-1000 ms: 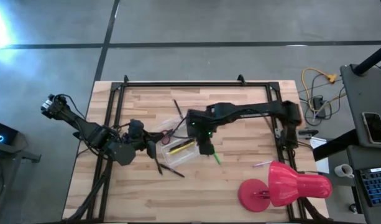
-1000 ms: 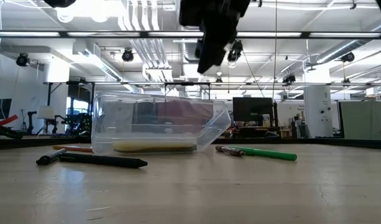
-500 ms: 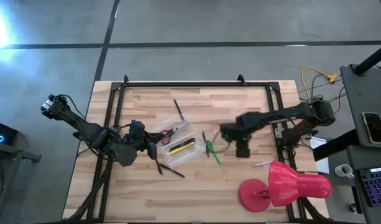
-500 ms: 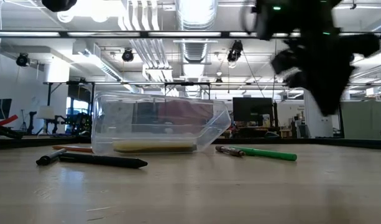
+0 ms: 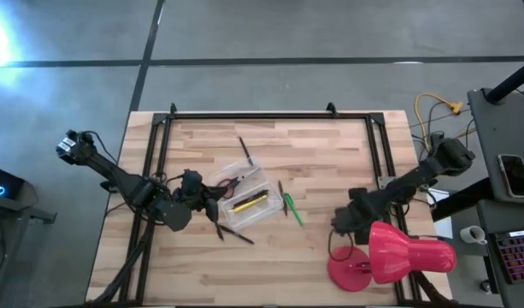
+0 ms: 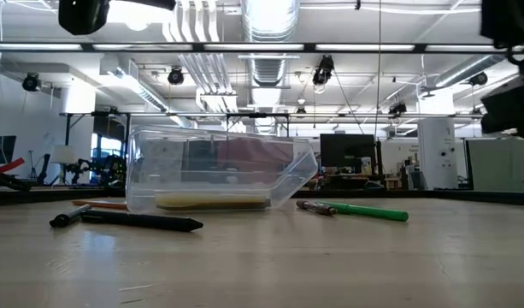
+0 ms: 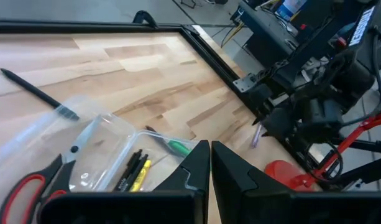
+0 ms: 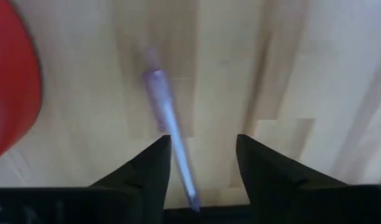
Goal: Pick & place school supplies into a supply box
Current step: Put the bottom right black pen into the stationery box
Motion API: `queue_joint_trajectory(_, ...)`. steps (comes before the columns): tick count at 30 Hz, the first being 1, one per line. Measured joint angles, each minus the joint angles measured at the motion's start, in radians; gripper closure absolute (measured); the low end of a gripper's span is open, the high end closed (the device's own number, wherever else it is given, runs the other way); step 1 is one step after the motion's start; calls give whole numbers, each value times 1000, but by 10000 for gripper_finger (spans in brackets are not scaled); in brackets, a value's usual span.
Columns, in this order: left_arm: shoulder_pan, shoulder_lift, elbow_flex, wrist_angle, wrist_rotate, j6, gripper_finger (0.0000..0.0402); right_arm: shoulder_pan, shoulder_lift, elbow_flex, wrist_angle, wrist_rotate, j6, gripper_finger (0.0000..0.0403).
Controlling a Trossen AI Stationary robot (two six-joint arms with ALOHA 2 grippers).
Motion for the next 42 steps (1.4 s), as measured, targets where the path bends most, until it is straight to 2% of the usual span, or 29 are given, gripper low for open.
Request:
queue_joint_trajectory(5,0,0,-28,33,1,-11,402,64,1,-41,59,4,83,199)
queue_joint_trajectory(8,0,0,-39,23,3,-74,402,70,2,-71,76,4,157,195)
queue_joint_trajectory(12,3,0,-59,15,80,-121,402,70,2,-100,85,4,208,197)
queue_joint_trajectory(16,3,15,-76,-29,129,-232,402,69,2,-113,105,4,227,197)
queue_joint_trajectory(19,3,54,-77,-117,228,-347,402,69,2,-115,112,13,244,197)
queue_joint_trajectory(25,-13,159,-69,-115,424,-425,402,69,2,-114,122,23,262,197)
queue_joint_trajectory(30,-34,276,-41,-240,516,-612,402,54,1,-114,122,45,420,197)
queue_joint_trajectory(36,-66,383,-32,-266,519,-825,402,-11,1,-114,115,46,558,197)
queue_joint_trajectory(42,-66,460,-28,-285,516,-858,396,-56,0,-114,101,92,634,197)
